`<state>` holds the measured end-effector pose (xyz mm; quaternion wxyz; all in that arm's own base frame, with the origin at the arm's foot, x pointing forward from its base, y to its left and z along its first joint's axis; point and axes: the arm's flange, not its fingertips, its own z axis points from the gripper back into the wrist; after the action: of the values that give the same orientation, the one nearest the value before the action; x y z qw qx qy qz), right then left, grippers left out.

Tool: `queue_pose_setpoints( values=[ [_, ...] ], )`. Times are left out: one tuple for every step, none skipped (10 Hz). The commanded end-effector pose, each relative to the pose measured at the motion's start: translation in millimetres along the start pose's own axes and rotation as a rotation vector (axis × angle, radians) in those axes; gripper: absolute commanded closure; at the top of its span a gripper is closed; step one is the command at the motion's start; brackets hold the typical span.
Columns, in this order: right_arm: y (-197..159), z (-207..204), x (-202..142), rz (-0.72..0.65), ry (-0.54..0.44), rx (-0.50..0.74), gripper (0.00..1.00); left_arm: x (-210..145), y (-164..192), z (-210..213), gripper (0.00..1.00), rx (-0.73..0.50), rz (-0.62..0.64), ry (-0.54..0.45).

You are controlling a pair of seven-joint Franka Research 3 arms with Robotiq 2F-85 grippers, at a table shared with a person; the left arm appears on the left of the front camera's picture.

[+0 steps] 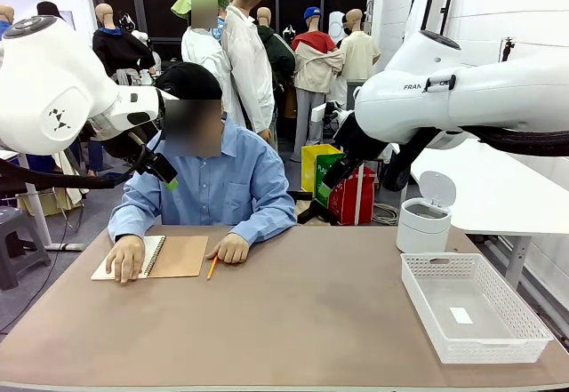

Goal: Sort the paper based on its condition.
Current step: If a person hands you a paper, place it in the Organizing basket , and if it's crumpled, put it in the Trash can.

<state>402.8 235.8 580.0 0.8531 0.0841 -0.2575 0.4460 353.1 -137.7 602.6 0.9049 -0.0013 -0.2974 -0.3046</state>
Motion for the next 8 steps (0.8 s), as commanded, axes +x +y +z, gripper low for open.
queue_pose_setpoints(
  values=[
    [0.7, -0.7, 0.0, -0.005, 0.003, -0.001, 0.0, 0.0, 0.6, 0.9, 0.0, -0.003, -0.005, -0.003],
    [0.7, -0.7, 0.0, -0.005, 0.003, -0.001, 0.0, 0.0, 0.6, 0.9, 0.0, -0.003, -0.005, -0.003],
    [0.7, -0.7, 0.0, -0.005, 0.003, -0.001, 0.0, 0.0, 0.6, 0.9, 0.0, -0.003, -0.005, -0.003],
    [0.7, -0.7, 0.0, -0.005, 0.003, -0.001, 0.0, 0.0, 0.6, 0.9, 0.0, -0.003, -0.005, -0.003],
    [0.7, -0.7, 0.0, -0.005, 0.003, -0.001, 0.0, 0.0, 0.6, 0.9, 0.0, -0.003, -0.005, -0.003],
    [0.7, -0.7, 0.0, -0.005, 0.003, -0.001, 0.0, 0.0, 0.6, 0.9, 0.0, -0.003, -0.005, -0.003],
    [0.7, -0.7, 0.0, -0.005, 0.003, -0.001, 0.0, 0.0, 0.6, 0.9, 0.0, -0.003, -0.005, -0.003],
    [0.7, -0.7, 0.0, -0.005, 0.003, -0.001, 0.0, 0.0, 0.6, 0.9, 0.0, -0.003, -0.005, -0.003]
  ],
)
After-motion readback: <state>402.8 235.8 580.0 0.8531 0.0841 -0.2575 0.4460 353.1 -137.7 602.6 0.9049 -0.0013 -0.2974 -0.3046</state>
